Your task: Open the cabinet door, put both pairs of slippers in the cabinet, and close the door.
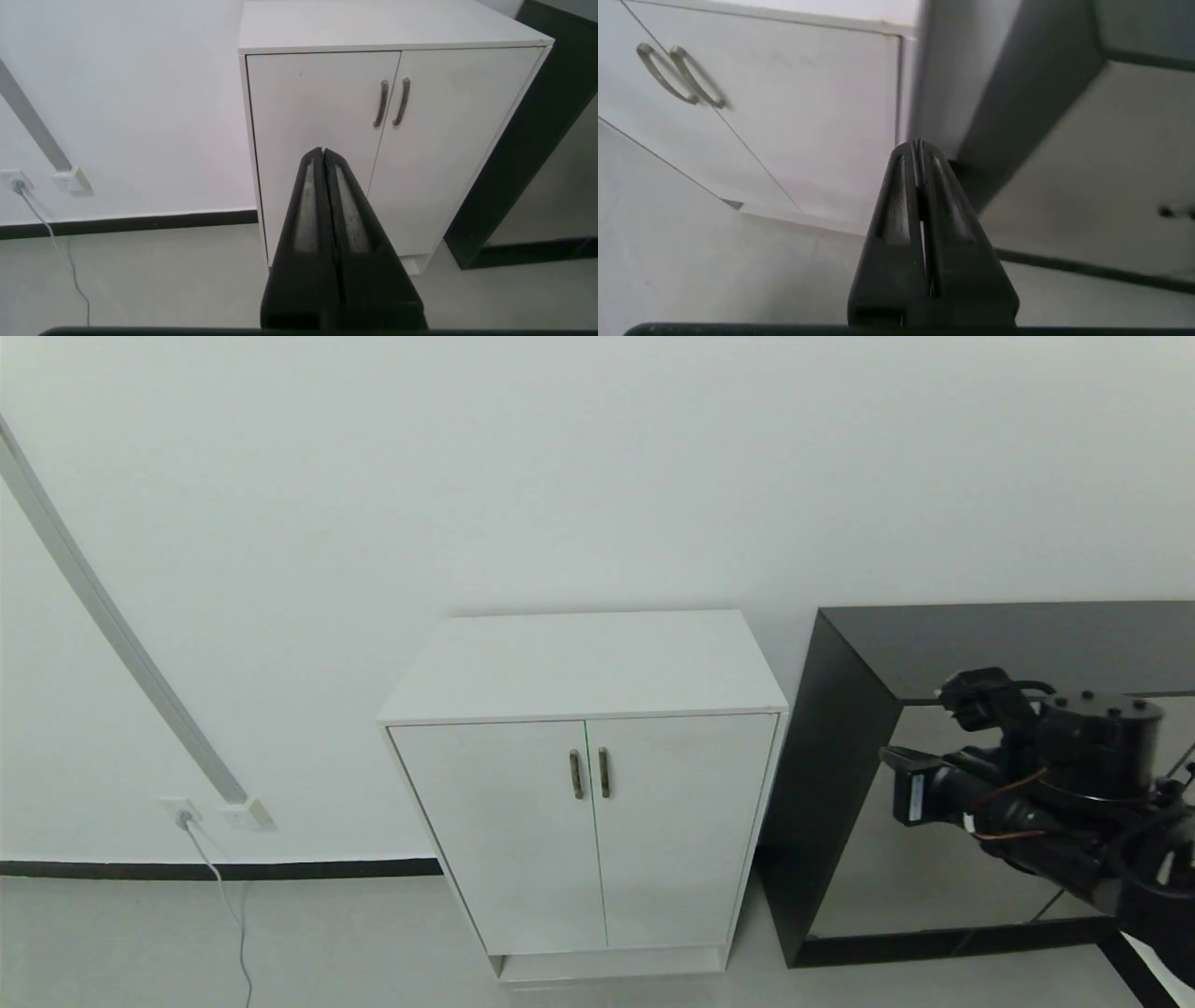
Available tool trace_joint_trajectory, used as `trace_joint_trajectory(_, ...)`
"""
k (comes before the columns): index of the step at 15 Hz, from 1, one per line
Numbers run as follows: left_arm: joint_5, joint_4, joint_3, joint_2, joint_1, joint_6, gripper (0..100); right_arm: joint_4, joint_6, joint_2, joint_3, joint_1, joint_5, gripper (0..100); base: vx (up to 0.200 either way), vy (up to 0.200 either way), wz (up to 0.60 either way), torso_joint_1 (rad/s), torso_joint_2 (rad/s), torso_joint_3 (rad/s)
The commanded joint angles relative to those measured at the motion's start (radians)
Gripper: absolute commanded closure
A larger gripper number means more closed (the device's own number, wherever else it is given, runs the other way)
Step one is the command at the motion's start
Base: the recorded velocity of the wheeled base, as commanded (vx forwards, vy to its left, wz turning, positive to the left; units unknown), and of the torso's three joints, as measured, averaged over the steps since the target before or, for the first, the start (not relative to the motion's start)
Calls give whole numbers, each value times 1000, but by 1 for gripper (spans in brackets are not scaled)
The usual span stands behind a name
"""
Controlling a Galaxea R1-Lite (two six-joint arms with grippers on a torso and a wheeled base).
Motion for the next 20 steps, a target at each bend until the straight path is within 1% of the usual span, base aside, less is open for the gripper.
trace_joint_trajectory(1, 0, -2, 0, 1, 1, 0, 100, 4, -10, -194, 142, -43, -1, 100, 0, 0, 0, 0, 0, 0)
trace_joint_trajectory(3, 0, 0, 0, 1, 1, -2, 100, 5, -32, -269, 216, -73, 0, 100, 0, 0, 0, 0, 0, 0)
trace_joint_trajectory(6, 0, 0, 0, 1, 1, -2, 100, 5, -40, -350, 327, -81, 0, 100, 0, 0, 0, 0, 0, 0)
trace_joint_trajectory(7, 0, 0, 0, 1, 1, -2, 100, 5, -40, -350, 327, -81, 0, 100, 0, 0, 0, 0, 0, 0)
trace_joint_trajectory(8, 4, 0, 0, 1, 1, -2, 100, 5, -63, -405, 380, -87, 0, 100, 0, 0, 0, 0, 0, 0)
trace_joint_trajectory(12, 4, 0, 0, 1, 1, -2, 100, 27, -92, -505, 436, -95, 2, 100, 0, 0, 0, 0, 0, 0)
trace_joint_trajectory(13, 4, 0, 0, 1, 1, -2, 100, 50, -92, -528, 438, -95, 2, 100, 0, 0, 0, 0, 0, 0)
trace_joint_trajectory(16, 4, 0, 0, 1, 1, -2, 100, 235, -90, -668, 435, -95, 15, 100, 0, 0, 0, 0, 0, 0)
trace_joint_trajectory(18, 4, 0, 0, 1, 1, -2, 100, 327, -90, -743, 435, -95, 55, 100, 0, 0, 0, 0, 0, 0)
trace_joint_trajectory(20, 2, 0, 0, 1, 1, -2, 100, 392, -90, -797, 436, -95, 89, 100, 0, 0, 0, 0, 0, 0)
